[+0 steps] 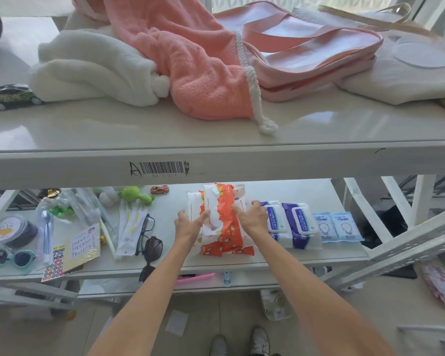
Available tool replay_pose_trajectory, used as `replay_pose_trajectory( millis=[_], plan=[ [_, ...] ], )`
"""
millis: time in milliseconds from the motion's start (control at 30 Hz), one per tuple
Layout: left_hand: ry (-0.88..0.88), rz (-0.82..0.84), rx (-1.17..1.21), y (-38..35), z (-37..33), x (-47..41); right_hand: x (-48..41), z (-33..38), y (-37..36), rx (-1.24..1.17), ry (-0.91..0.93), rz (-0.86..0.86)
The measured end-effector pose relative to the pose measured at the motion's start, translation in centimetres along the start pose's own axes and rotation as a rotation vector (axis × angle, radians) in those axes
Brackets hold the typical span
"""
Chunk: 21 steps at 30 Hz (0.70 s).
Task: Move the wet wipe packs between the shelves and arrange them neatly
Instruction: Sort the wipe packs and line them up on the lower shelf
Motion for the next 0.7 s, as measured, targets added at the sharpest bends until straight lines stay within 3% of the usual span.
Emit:
replay_pose_trajectory(
  millis=[100, 167, 333, 533, 700],
  plan=[
    [0.120, 0.078, 0.154, 0.3, 0.0, -0.3, -1.0, -1.6, -0.9, -0.372, -0.260, 0.158],
    [0.143, 0.084, 0.194, 0.4, -0.3, -0.5, -1.2, -2.2, -1.5, -0.481, -0.289, 0.181],
    [0.146, 0.196, 0.128, -0.3, -0.7, 0.3, -1.7, -2.9, -2.3, -0.507, -0.290, 0.312],
    [0.127, 0.273, 0.144, 0.8, -0.2, 1.0, -6.2, -9.0, -7.7, -0.527, -0.308, 0.398],
    [0.119, 0.333, 0.264, 1.0, 0.8, 2.2, -2.6, -5.5, -5.1, -0.630, -0.282, 0.414]
  ],
)
Point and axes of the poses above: each hand's wrist, its own x-axis away from the middle knuckle, its own y-axis out of the back of the hand, z = x × y, the point moved 2 cm from there along -x, towards the middle knuckle, and after that the axes turned 10 degrees about y, right-handed, at the moved point
